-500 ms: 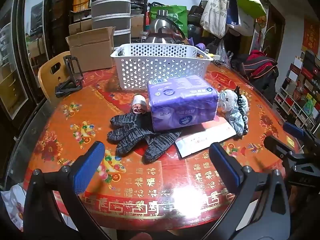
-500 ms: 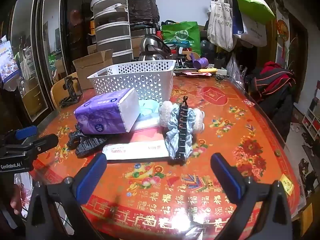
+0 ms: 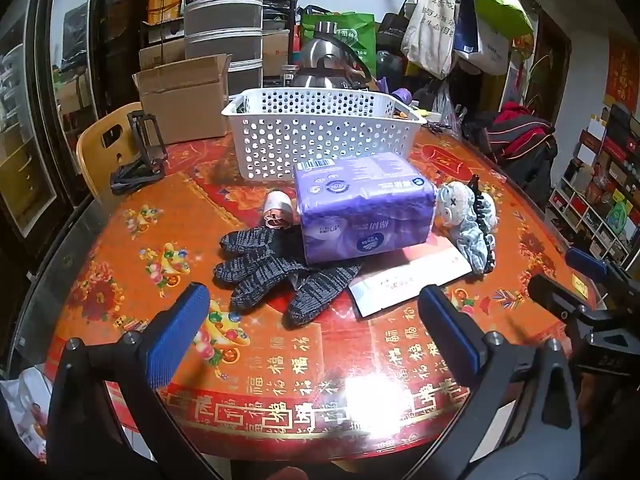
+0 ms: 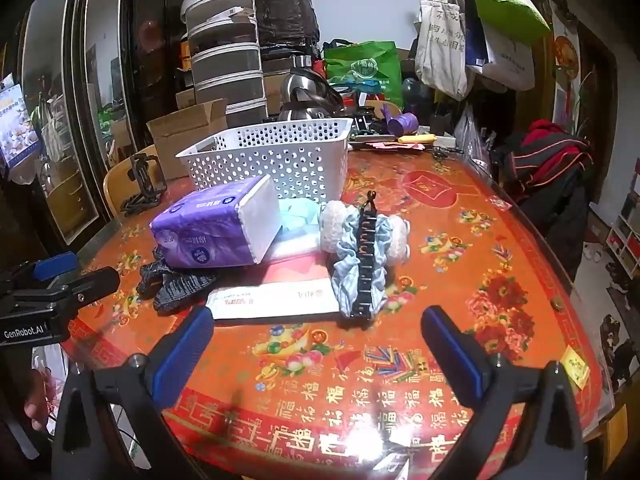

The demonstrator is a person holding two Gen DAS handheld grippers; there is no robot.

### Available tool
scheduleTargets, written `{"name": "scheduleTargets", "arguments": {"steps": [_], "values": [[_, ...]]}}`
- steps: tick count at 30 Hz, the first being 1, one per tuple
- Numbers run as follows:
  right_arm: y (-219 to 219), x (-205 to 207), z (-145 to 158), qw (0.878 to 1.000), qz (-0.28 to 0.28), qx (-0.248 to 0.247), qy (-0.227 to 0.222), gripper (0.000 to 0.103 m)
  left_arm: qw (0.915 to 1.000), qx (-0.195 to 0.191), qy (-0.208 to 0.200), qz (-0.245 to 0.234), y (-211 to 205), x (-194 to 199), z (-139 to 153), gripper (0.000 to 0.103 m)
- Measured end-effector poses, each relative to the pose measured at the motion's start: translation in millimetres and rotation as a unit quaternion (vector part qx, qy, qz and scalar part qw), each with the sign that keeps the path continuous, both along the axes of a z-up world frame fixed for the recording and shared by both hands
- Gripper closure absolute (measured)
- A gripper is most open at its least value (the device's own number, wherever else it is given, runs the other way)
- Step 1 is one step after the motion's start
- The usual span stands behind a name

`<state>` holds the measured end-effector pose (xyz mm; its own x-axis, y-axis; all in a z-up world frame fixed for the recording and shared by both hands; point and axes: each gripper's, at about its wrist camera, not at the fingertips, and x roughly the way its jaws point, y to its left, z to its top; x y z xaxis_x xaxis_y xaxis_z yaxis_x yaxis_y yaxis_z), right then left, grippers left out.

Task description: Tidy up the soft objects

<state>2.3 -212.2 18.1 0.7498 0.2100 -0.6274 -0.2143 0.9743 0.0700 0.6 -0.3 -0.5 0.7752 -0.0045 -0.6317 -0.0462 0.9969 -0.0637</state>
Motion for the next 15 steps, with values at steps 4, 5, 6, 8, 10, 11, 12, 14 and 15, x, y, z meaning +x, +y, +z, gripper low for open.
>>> {"name": "scheduleTargets", "arguments": {"steps": [4, 5, 6, 8, 10, 11, 12, 14, 15], "values": [[-3.0, -0.4, 3.0, 1.0, 0.0, 0.007, -0.001, 0.0, 1.0, -0.001, -0.003, 0.0, 0.1, -1.9, 1.5, 0.0], [-3.0, -0.3, 2.9, 1.0, 0.0, 0.007, 0.0, 0.0, 1.0, -0.001, -0.003, 0.0, 0.1, -2.0, 1.3, 0.0], [-2.4, -0.7, 3.0, 1.0, 0.0, 0.006, -0.001, 0.0, 1.0, -0.001, -0.002, -0.001, 0.6, -2.3, 1.4, 0.0], [-2.5, -0.9, 2.9, 1.0, 0.0, 0.006, -0.001, 0.0, 1.0, -0.002, -0.002, -0.001, 0.7, -2.7, 1.5, 0.0], [-2.6, -0.5, 2.6, 1.0, 0.0, 0.006, -0.001, 0.0, 1.0, -0.002, -0.002, -0.001, 0.8, -3.1, 1.5, 0.0], [-2.6, -0.6, 2.6, 1.0, 0.0, 0.006, 0.0, 0.0, 1.0, -0.002, -0.003, -0.001, 0.9, -3.1, 1.3, 0.0], [-2.5, -0.5, 2.5, 1.0, 0.0, 0.006, 0.0, 0.0, 1.0, -0.002, -0.003, -0.001, 1.1, -3.5, 1.5, 0.0], [-2.1, -1.1, 3.1, 1.0, 0.001, 0.007, 0.0, 0.0, 1.0, -0.001, -0.002, -0.001, 0.7, -3.0, 1.6, 0.0], [-1.9, -1.1, 3.1, 1.0, 0.0, 0.006, 0.0, 0.0, 1.0, -0.001, -0.002, 0.0, 0.7, -2.9, 1.5, 0.0]]}}
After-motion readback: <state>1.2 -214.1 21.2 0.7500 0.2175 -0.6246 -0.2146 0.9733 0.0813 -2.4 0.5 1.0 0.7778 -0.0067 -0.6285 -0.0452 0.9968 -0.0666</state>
